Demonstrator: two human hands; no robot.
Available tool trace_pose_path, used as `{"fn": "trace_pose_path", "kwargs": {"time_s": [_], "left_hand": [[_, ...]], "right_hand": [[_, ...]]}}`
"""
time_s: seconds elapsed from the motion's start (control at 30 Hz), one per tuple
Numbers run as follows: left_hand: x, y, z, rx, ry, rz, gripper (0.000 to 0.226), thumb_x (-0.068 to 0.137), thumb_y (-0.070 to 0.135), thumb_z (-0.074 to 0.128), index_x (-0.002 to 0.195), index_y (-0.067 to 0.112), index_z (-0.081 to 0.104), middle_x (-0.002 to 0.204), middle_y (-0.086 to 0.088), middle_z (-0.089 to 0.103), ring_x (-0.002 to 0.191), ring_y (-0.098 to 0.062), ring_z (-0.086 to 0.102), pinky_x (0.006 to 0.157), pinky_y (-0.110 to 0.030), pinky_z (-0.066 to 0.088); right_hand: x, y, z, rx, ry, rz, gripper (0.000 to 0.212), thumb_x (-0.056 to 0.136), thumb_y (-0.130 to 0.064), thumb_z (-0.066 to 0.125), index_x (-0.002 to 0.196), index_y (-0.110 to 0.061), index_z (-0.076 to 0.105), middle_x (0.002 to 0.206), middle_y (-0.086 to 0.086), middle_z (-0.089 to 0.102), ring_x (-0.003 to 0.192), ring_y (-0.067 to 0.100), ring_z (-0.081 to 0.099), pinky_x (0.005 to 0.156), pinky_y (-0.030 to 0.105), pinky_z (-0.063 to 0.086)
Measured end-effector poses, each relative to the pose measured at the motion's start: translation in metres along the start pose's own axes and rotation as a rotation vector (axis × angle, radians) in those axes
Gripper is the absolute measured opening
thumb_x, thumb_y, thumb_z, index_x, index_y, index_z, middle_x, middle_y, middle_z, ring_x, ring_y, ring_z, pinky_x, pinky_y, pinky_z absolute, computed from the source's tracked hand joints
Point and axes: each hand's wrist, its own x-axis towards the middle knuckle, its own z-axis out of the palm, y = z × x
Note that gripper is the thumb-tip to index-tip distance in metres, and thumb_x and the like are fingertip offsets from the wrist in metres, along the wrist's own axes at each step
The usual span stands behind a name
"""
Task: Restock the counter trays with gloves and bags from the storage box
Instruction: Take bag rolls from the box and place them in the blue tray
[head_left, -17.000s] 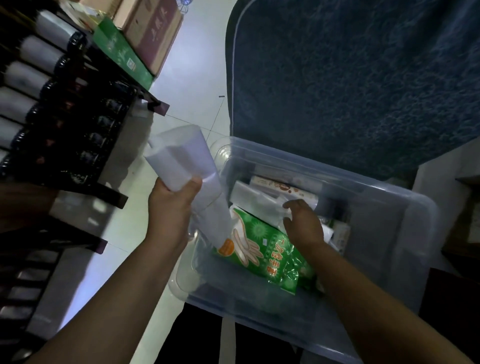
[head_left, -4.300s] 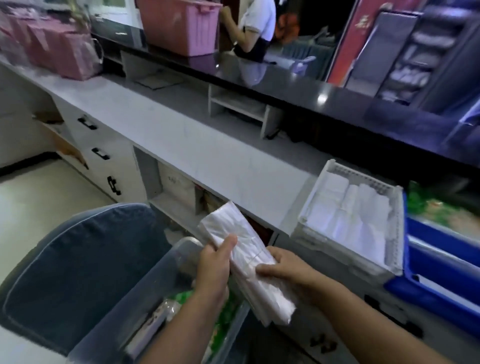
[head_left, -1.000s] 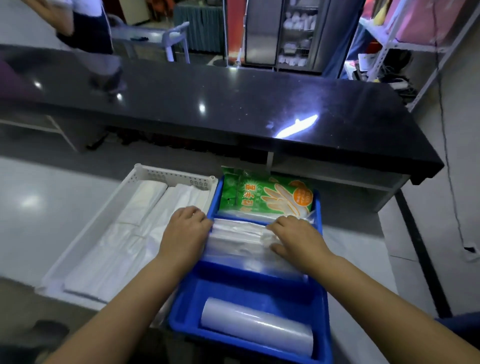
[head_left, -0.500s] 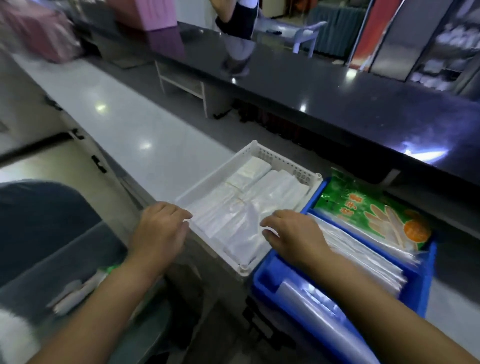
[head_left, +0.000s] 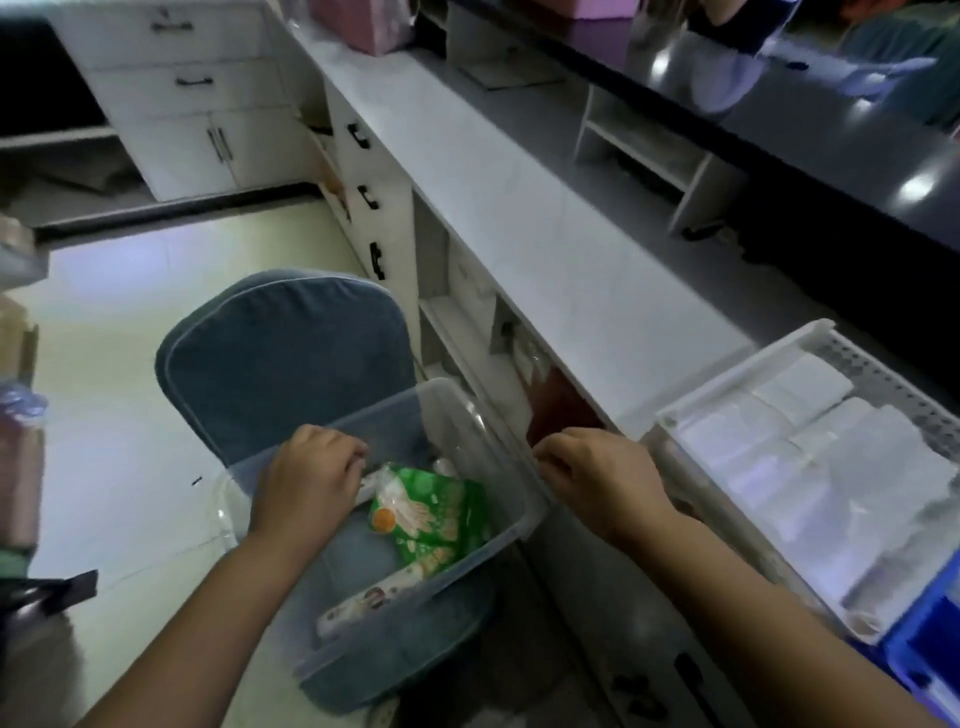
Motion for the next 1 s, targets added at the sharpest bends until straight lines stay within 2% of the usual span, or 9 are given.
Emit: {"fn": "trace_pose_path", "kwargs": {"time_s": [0.13,0.27,0.43,0.5,0.63,0.7,0.8,0.9,1.0], "left_hand": [[-0.011,-0.072,0.0,0.022,-0.073,-0.104,0.01,0.071,0.003,0.073,0.078,0.01,0.074,0.078,-0.007,0.072,0.08,-0.031,0.064,0.062,-0.035,0.05],[-0.024,-0.121,0.012,0.018,-0.181,-0.228,0.011,0.079,0.011,0.066,0.085,0.014,0.075,0.085,-0.006,0.073,0.087,-0.03,0.061,0.067,-0.036,0.049],[-0.046,-0.153,0.042,-0.003,-0.279,-0.349,0.012,0.079,0.009,0.066,0.086,0.014,0.075,0.081,-0.007,0.073,0.081,-0.029,0.062,0.066,-0.034,0.048],[-0.053,-0.159,0.055,-0.004,-0.321,-0.358,0.012,0.072,0.004,0.072,0.079,0.012,0.075,0.073,-0.008,0.072,0.073,-0.029,0.064,0.064,-0.033,0.05],[-0.057,-0.167,0.08,0.061,-0.401,-0.378,0.018,0.055,0.001,0.082,0.065,0.013,0.073,0.06,-0.005,0.069,0.058,-0.026,0.064,0.058,-0.03,0.052],[-0.058,-0.174,0.095,0.08,-0.424,-0.42,0.019,0.055,0.001,0.081,0.066,0.015,0.074,0.062,-0.003,0.07,0.061,-0.025,0.064,0.062,-0.031,0.052],[-0.06,-0.187,0.12,0.099,-0.429,-0.451,0.023,0.054,0.0,0.082,0.07,0.014,0.075,0.066,-0.004,0.071,0.065,-0.024,0.066,0.067,-0.033,0.053],[-0.062,-0.197,0.143,0.111,-0.448,-0.402,0.021,0.054,0.004,0.084,0.069,0.015,0.075,0.066,-0.003,0.072,0.065,-0.021,0.067,0.07,-0.031,0.054],[-0.065,-0.206,0.165,0.12,-0.507,-0.334,0.017,0.055,0.009,0.083,0.068,0.016,0.075,0.066,0.0,0.072,0.064,-0.018,0.067,0.073,-0.027,0.053]], "right_hand": [[0.036,-0.042,0.047,0.017,-0.108,0.005,0.014,0.086,-0.027,0.058,0.083,-0.018,0.068,0.078,0.001,0.067,0.072,0.023,0.063,0.057,0.034,0.047],[0.053,-0.057,0.084,0.033,-0.229,0.018,0.009,0.083,-0.022,0.063,0.077,-0.016,0.067,0.075,0.005,0.068,0.069,0.027,0.064,0.055,0.036,0.049],[0.074,-0.052,0.143,0.013,-0.43,0.013,0.018,0.087,-0.027,0.054,0.096,-0.021,0.069,0.094,0.003,0.07,0.085,0.025,0.065,0.062,0.033,0.045],[0.084,-0.05,0.169,0.015,-0.512,0.006,0.018,0.087,-0.027,0.053,0.096,-0.02,0.068,0.097,0.004,0.07,0.089,0.026,0.064,0.062,0.031,0.043],[0.109,-0.04,0.228,0.03,-0.635,-0.043,0.02,0.088,-0.029,0.052,0.099,-0.022,0.067,0.101,0.004,0.071,0.092,0.027,0.065,0.068,0.033,0.048],[0.12,-0.036,0.264,0.024,-0.709,-0.082,0.023,0.088,-0.026,0.051,0.104,-0.023,0.067,0.105,0.006,0.07,0.094,0.028,0.064,0.068,0.032,0.047],[0.134,-0.034,0.321,0.024,-0.863,-0.114,0.028,0.087,-0.022,0.051,0.112,-0.022,0.064,0.115,0.008,0.067,0.103,0.029,0.062,0.077,0.031,0.048],[0.14,-0.034,0.373,-0.048,-1.004,-0.183,0.032,0.089,-0.02,0.05,0.119,-0.021,0.06,0.123,0.01,0.062,0.111,0.029,0.058,0.088,0.033,0.047],[0.137,-0.036,0.417,-0.146,-1.064,-0.281,0.03,0.089,-0.015,0.05,0.118,-0.012,0.057,0.123,0.013,0.06,0.111,0.03,0.057,0.09,0.036,0.046]]}}
